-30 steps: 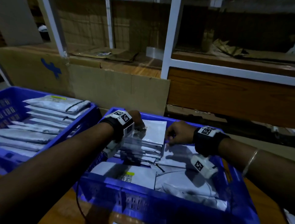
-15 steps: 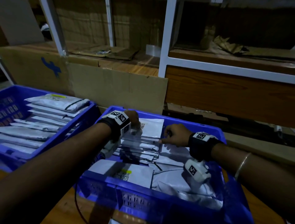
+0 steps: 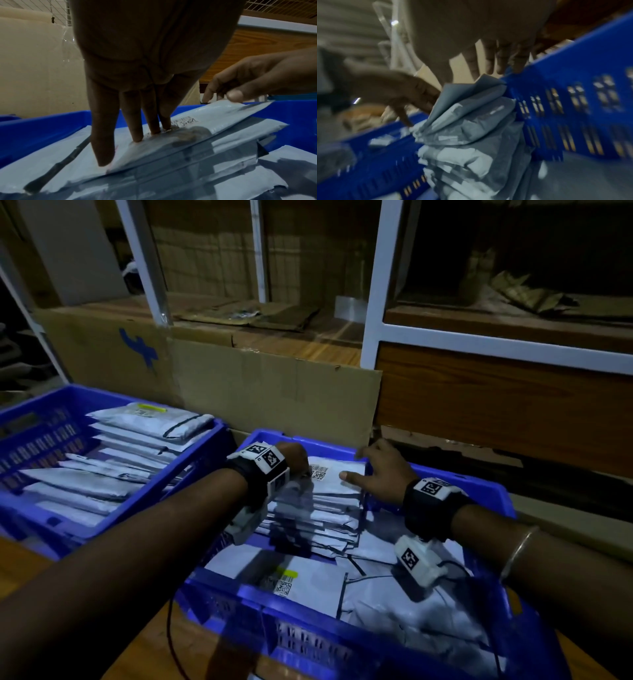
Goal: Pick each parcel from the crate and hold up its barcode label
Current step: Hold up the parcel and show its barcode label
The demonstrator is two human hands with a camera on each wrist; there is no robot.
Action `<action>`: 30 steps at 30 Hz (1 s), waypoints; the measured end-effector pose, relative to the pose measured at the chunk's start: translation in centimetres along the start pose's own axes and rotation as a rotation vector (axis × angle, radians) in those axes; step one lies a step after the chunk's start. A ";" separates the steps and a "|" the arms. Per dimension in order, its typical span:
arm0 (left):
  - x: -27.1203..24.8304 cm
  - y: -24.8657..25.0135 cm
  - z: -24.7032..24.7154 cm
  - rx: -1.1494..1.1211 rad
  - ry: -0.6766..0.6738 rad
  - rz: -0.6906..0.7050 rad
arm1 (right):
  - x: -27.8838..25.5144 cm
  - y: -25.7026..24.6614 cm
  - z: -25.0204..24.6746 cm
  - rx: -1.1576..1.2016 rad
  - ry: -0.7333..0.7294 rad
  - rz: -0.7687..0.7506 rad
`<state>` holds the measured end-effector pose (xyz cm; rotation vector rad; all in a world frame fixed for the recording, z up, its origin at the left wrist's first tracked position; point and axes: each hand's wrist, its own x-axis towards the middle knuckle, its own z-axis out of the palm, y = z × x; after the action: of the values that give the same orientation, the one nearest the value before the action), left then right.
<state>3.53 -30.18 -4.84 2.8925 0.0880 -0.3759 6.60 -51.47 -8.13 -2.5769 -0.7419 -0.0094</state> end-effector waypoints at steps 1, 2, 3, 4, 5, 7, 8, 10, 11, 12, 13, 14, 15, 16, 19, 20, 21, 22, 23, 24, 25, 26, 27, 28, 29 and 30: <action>0.0 0.0 -0.1 -0.009 -0.010 0.009 | 0.3 -0.4 -0.1 -0.043 -0.018 -0.061; 0.1 -0.2 -0.2 0.001 -0.019 0.027 | 0.6 -0.8 -0.1 -0.089 -0.057 -0.116; 0.2 -0.3 -0.3 0.000 -0.023 0.043 | 0.8 -1.4 -0.1 -0.138 -0.101 -0.158; 0.3 -0.5 -0.3 0.000 -0.030 0.049 | 1.0 -2.2 -0.1 -0.186 -0.145 -0.177; 0.4 -0.7 -0.3 -0.006 -0.037 0.055 | 1.2 -2.9 0.0 -0.230 -0.179 -0.184; 0.5 -1.0 -0.4 -0.021 -0.033 0.066 | 1.5 -4.1 0.4 -0.315 -0.220 -0.192; 0.5 -1.0 -0.5 -0.037 -0.029 0.056 | 1.6 -4.5 0.7 -0.361 -0.233 -0.201; 0.3 -1.1 -0.7 -0.062 -0.011 0.042 | 1.7 -4.9 1.2 -0.439 -0.247 -0.222; 0.4 -1.2 -0.7 -0.066 -0.001 0.052 | 1.7 -5.0 1.2 -0.453 -0.250 -0.226; 0.4 -1.4 -0.7 -0.064 0.006 0.061 | 1.7 -5.0 1.3 -0.447 -0.247 -0.228; 0.3 -1.6 -0.7 -0.062 0.016 0.067 | 1.8 -4.9 1.3 -0.436 -0.245 -0.224; 0.2 -1.9 -0.9 -0.062 0.028 0.063 | 1.7 -4.9 1.4 -0.428 -0.242 -0.223; 0.2 -2.2 -1.0 -0.059 0.039 0.058 | 1.7 -5.0 1.5 -0.433 -0.244 -0.221; 0.2 -2.4 -1.1 -0.057 0.047 0.045 | 1.7 -5.1 1.7 -0.446 -0.246 -0.221; 0.0 -2.8 -1.7 -0.093 0.065 0.007 | 1.4 -5.6 2.4 -0.504 -0.243 -0.216; -0.1 -2.9 -1.9 -0.113 0.071 0.008 | 1.3 -5.8 2.6 -0.514 -0.237 -0.217; -0.2 -3.0 -1.9 -0.128 0.077 0.010 | 1.3 -6.0 2.7 -0.524 -0.231 -0.212; -0.4 -3.1 -2.0 -0.143 0.079 0.007 | 1.2 -6.2 2.8 -0.534 -0.224 -0.208; -0.6 -3.2 -2.0 -0.163 0.079 0.003 | 1.2 -6.4 2.8 -0.545 -0.217 -0.203; -0.8 -3.3 -2.1 -0.185 0.076 0.003 | 1.2 -6.6 2.9 -0.556 -0.210 -0.200; -0.9 -3.4 -2.3 -0.199 0.070 0.005 | 1.2 -6.7 3.0 -0.568 -0.208 -0.196; -1.0 -3.4 -2.4 -0.207 0.062 0.007 | 1.2 -6.8 3.1 -0.581 -0.207 -0.196; -1.0 -3.5 -2.6 -0.207 0.053 0.006 | 1.2 -6.8 3.2 -0.592 -0.205 -0.199; -1.2 -3.6 -2.7 -0.192 0.043 0.001 | 1.3 -6.9 3.2 -0.602 -0.201 -0.202; -1.3 -3.7 -2.8 -0.177 0.038 -0.009 | 1.5 -6.9 3.2 -0.611 -0.197 -0.206; -1.5 -3.7 -2.9 -0.170 0.043 -0.016 | 1.7 -6.9 3.1 -0.621 -0.192 -0.209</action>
<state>2.49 -25.95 -2.51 2.7336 0.1424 -0.2933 4.16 -44.11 -7.71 -3.0936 -1.2402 -0.0694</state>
